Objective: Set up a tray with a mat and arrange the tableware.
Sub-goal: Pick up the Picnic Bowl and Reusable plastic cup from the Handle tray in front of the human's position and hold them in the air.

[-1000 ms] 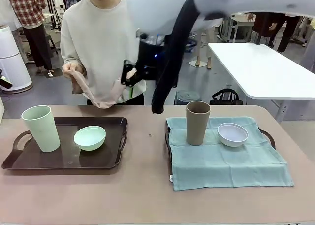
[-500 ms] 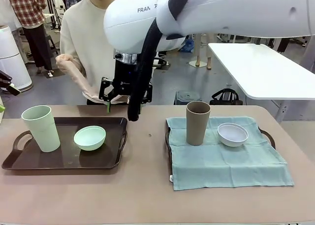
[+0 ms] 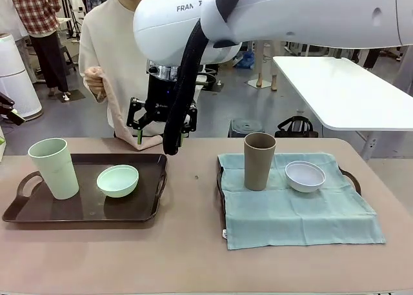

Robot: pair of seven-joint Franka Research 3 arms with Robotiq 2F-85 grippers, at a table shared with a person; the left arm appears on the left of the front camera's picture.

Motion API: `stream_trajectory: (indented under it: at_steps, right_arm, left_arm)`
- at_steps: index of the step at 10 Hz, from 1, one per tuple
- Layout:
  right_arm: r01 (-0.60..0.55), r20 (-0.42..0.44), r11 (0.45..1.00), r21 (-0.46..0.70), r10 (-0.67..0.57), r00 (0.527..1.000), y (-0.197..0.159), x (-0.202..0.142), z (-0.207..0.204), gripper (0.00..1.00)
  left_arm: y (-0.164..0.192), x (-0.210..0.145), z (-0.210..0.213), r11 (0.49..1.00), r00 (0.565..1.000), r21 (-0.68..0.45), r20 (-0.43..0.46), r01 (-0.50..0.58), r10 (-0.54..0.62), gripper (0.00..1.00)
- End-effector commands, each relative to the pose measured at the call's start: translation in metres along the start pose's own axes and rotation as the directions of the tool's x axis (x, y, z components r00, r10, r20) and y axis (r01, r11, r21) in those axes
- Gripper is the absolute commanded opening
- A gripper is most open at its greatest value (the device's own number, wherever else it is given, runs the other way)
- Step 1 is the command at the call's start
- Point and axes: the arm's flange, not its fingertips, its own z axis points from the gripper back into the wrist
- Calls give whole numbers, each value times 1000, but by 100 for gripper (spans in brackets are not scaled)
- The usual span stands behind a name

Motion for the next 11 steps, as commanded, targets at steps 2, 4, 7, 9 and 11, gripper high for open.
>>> stream_trajectory:
  at_steps: [2,4,7,9,11]
  right_arm:
    - [0,0,1000,0,0,1000,0,0,0,100]
    - [-43,13,999,-30,43,999,19,6,-18,100]
    - [-61,16,997,-44,62,998,43,17,-44,100]
    - [-65,26,997,-37,66,997,48,19,-48,100]
    - [-64,26,998,-24,65,998,53,18,-57,100]
  left_arm:
    - [-5,0,-3,1000,1000,21,11,19,-19,100]
    - [12,-9,0,999,998,-43,59,-12,15,100]
    - [29,-43,-12,993,982,-116,179,-34,55,100]
    - [32,-56,-18,991,972,-127,236,34,-3,100]
    - [29,-68,-30,989,954,-119,294,86,-48,100]
